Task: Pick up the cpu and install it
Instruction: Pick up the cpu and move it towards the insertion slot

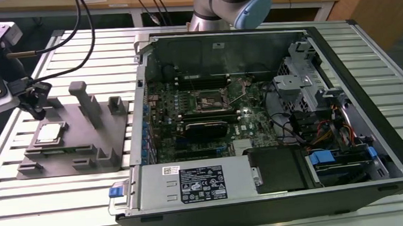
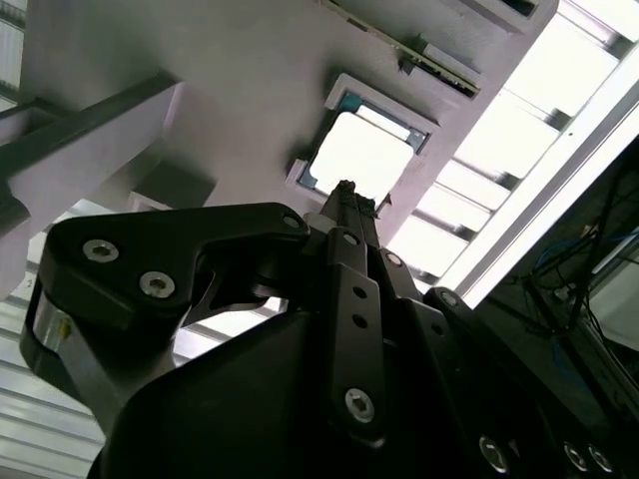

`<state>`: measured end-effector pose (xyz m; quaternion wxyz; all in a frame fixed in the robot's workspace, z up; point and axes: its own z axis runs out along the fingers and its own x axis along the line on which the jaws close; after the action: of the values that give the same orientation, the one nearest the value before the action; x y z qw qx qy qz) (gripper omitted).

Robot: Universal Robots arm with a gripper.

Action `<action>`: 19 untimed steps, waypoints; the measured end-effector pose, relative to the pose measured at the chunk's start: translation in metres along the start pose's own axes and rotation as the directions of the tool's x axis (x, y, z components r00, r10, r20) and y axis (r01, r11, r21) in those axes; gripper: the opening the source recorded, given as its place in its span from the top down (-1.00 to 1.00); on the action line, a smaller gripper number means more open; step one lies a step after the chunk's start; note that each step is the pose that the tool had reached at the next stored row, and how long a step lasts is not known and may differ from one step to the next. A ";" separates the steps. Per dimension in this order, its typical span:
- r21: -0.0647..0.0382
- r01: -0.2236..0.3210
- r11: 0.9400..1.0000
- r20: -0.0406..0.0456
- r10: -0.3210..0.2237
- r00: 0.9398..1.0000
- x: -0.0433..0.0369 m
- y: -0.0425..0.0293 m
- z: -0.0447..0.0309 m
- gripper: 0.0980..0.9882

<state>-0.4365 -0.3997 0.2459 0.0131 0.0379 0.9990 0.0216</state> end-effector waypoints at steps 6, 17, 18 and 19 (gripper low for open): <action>0.000 0.000 1.000 0.000 0.000 1.000 0.0023 -0.0012 0.0070 0.98; 0.000 0.000 1.000 0.000 0.000 1.000 0.0066 -0.0039 0.0218 0.98; 0.000 0.000 1.000 0.000 0.000 1.000 0.0069 -0.0042 0.0232 0.98; 0.000 0.000 1.000 0.000 0.000 1.000 0.0073 -0.0044 0.0246 0.98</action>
<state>-0.4434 -0.4024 0.2210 0.0131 0.0379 0.9990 0.0215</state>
